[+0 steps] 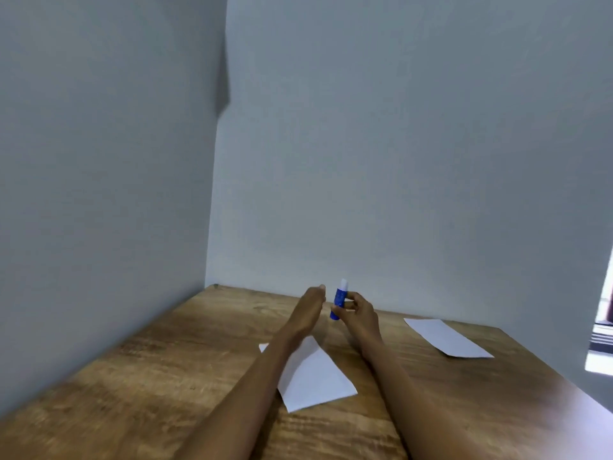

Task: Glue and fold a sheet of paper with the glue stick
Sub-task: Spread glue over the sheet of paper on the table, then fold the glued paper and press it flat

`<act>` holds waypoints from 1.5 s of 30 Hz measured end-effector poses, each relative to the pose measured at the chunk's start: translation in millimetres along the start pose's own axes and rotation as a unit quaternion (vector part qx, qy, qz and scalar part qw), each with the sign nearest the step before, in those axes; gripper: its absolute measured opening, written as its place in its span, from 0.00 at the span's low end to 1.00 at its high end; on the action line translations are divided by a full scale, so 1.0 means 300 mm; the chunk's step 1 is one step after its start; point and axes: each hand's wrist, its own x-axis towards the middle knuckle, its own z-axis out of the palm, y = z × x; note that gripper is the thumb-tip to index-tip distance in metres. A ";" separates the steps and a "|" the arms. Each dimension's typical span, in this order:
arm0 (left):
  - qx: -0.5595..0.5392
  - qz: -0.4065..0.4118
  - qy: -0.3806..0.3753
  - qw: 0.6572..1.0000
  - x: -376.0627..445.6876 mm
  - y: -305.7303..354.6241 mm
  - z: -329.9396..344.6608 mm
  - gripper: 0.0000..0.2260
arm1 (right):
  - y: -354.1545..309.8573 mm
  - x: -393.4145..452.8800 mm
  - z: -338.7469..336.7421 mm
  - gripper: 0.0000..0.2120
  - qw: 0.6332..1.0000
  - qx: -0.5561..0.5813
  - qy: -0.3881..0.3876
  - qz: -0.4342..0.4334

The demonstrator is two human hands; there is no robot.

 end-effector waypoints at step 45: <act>-0.171 -0.264 -0.032 0.949 0.134 0.169 0.767 0.19 | 0.259 -0.059 -0.736 0.15 0.881 -0.462 0.006 0.105</act>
